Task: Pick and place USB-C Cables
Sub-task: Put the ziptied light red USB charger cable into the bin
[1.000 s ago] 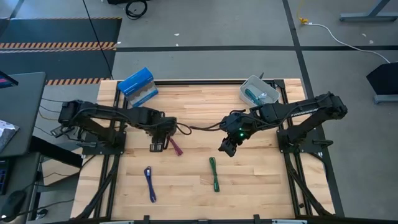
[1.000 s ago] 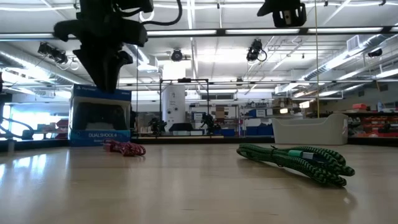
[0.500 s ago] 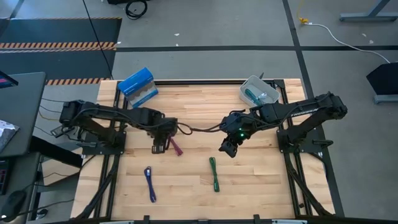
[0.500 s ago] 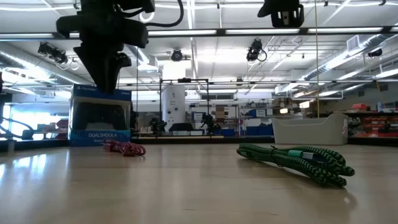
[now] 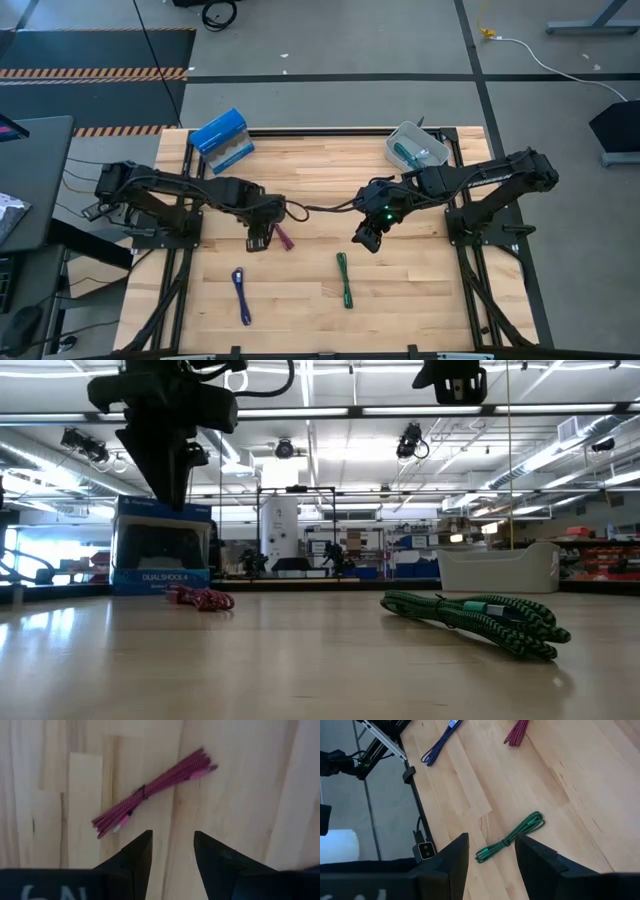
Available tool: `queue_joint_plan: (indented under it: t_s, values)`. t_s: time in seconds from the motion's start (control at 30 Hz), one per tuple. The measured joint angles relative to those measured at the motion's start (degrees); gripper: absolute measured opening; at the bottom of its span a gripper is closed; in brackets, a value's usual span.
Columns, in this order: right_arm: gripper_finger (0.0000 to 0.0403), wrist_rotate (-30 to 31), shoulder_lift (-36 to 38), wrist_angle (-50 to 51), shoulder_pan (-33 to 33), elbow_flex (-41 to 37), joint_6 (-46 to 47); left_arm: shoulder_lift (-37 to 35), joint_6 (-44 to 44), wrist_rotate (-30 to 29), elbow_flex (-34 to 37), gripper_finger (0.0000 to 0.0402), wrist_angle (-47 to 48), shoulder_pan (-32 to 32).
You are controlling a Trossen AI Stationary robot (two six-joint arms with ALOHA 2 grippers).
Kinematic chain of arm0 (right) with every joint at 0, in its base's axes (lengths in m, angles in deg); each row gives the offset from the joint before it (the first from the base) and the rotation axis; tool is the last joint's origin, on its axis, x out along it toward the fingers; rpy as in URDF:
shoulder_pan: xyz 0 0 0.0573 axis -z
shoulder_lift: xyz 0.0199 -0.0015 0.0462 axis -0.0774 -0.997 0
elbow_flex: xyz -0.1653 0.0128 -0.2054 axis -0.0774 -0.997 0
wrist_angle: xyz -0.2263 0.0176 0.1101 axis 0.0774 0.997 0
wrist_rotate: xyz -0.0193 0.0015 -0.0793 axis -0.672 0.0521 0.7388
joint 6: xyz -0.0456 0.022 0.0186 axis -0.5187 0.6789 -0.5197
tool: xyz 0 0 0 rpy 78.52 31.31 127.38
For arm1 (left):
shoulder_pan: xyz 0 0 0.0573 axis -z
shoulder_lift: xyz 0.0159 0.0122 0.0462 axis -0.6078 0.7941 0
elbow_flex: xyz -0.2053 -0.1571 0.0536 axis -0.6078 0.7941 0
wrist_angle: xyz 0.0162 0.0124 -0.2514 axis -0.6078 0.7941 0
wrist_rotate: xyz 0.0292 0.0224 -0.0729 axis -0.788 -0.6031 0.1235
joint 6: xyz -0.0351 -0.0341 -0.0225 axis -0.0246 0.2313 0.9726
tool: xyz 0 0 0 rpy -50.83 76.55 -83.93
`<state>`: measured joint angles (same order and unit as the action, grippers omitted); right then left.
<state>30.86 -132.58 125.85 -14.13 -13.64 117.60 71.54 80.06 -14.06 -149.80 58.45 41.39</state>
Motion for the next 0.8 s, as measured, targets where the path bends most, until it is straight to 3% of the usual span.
queue_joint_plan:
  t_s: [0.2,0.37,0.57,0.8]
  values:
    - [0.0166,-0.01,0.00,-0.02,0.00,0.00,0.63,-0.01,0.87,2.38,3.32,0.0153,-0.68,-0.04]
    - [0.0166,-0.01,0.00,-0.04,0.00,0.00,1.58,-0.06,0.52,1.21,3.85,0.0153,-6.81,-0.02]
    - [0.0166,-1.94,0.02,-0.04,0.00,0.00,3.30,0.01,2.43,2.71,10.90,0.0153,-14.80,0.01]
    - [0.0166,-4.09,0.02,-0.04,0.00,0.00,3.24,0.01,3.92,1.83,14.39,0.0153,-20.64,0.05]
